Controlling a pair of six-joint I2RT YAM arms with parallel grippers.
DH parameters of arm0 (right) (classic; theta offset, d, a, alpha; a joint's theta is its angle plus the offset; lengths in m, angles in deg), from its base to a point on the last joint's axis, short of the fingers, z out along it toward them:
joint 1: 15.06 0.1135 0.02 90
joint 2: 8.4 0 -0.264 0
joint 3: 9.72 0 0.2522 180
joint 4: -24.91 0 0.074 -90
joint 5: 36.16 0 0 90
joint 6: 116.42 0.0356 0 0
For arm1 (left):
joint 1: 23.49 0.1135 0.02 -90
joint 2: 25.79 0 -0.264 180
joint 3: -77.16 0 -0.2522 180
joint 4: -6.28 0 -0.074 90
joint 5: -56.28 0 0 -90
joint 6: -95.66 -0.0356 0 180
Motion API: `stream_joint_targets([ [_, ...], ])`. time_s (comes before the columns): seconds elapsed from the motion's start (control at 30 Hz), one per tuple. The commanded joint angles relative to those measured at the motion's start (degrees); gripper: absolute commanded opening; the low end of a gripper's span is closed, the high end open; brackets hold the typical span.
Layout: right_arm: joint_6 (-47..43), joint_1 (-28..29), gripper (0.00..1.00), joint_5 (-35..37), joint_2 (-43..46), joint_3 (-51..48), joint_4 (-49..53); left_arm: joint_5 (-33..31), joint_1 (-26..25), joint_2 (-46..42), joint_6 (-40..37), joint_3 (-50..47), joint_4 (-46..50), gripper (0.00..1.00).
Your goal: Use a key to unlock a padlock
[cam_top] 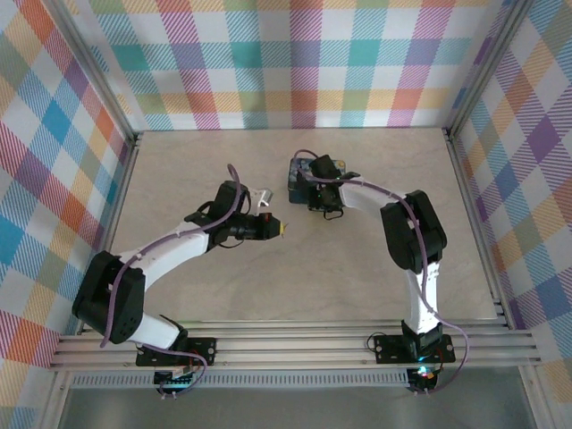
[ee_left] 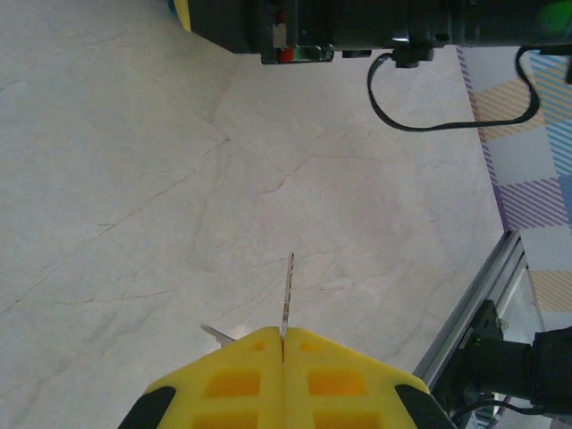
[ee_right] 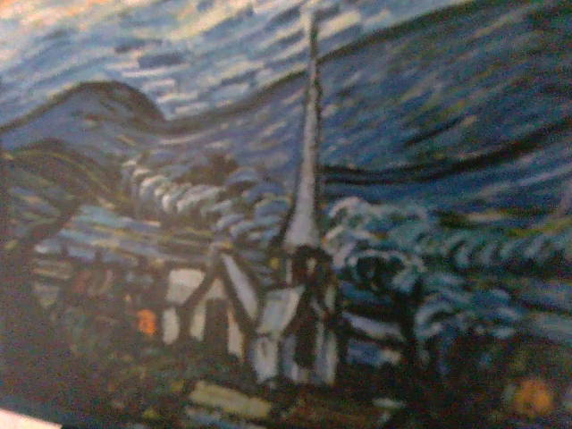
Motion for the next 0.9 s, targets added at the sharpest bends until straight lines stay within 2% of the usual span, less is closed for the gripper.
stream_joint_targets([
  [0.0, 1.76, -0.53, 0.00, -5.65, 4.15, -1.80, 3.48, -2.33, -1.19, -0.81, -1.07, -2.27, -8.21, 0.00],
  [0.3, 6.79, -1.23, 0.00, -14.06, 8.84, -3.60, 7.95, -5.12, -4.14, 3.24, -0.85, -6.72, -21.90, 0.00],
  [0.47, 9.15, -2.92, 0.00, -19.12, 8.32, -0.43, 13.98, -9.14, -5.36, 4.92, -0.30, -12.20, -36.19, 0.00],
  [0.67, 8.55, -4.65, 0.00, -23.69, 5.99, 6.39, 22.17, -9.68, -6.31, 8.99, -3.03, -10.70, -36.87, 0.00],
  [0.87, 7.89, -5.05, 0.00, -26.44, 3.11, 11.32, 26.45, -7.93, -6.99, 14.80, -0.64, -11.74, -46.89, 0.00],
])
